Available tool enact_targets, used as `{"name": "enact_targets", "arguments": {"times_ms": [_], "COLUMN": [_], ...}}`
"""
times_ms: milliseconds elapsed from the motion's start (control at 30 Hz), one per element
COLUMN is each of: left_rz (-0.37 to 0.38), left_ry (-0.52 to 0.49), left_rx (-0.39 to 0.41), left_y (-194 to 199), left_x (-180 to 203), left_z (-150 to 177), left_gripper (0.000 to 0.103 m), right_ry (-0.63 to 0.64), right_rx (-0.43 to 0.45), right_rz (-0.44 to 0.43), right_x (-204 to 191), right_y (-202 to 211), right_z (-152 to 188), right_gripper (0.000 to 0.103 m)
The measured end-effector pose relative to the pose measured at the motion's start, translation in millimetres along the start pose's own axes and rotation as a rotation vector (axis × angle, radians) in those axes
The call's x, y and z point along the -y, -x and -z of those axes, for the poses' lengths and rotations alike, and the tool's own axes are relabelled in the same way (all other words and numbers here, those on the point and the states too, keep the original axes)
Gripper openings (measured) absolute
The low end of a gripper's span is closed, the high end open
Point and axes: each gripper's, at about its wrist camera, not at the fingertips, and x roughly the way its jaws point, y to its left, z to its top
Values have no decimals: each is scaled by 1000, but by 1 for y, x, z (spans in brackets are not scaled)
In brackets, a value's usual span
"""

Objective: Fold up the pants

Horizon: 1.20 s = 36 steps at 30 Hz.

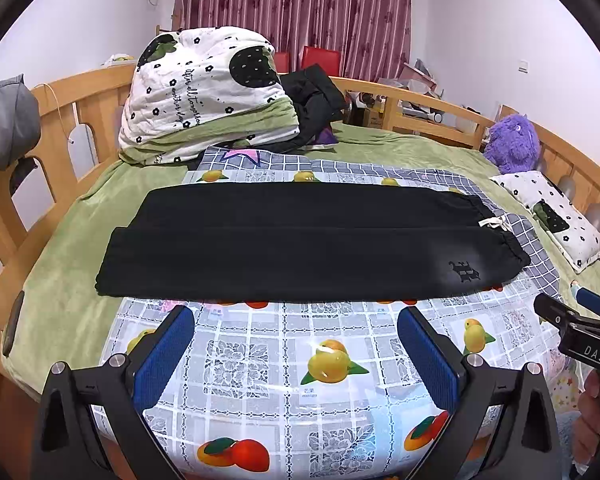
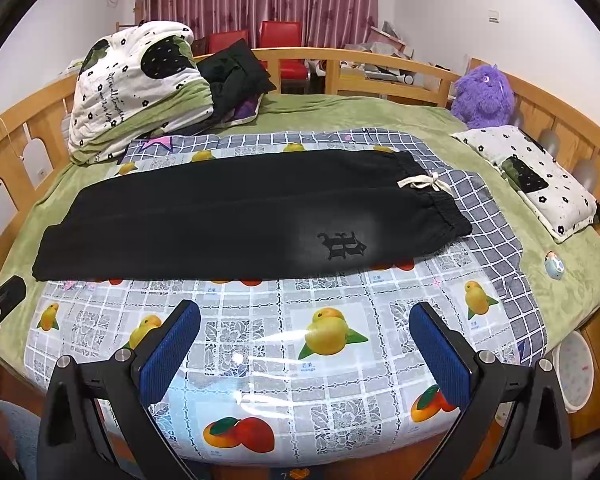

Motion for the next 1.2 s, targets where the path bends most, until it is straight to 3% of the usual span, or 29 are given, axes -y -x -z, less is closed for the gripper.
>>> {"name": "enact_targets", "arguments": {"times_ms": [733, 933, 1200], "left_rz": [13, 56, 137], "left_ry": [-3, 10, 85], "left_rx": [-27, -35, -32], "left_y": [-6, -15, -37], "left_x": [10, 11, -8], "left_z": [15, 10, -16], "left_gripper": [102, 100, 100], "right_ry": [49, 67, 54], "right_rx": [44, 102, 102], "right_rz": [-3, -43, -158], "right_x": [-7, -11, -19], "right_y": [4, 9, -5], "right_z": [2, 0, -15], "right_gripper": [102, 102, 102]}}
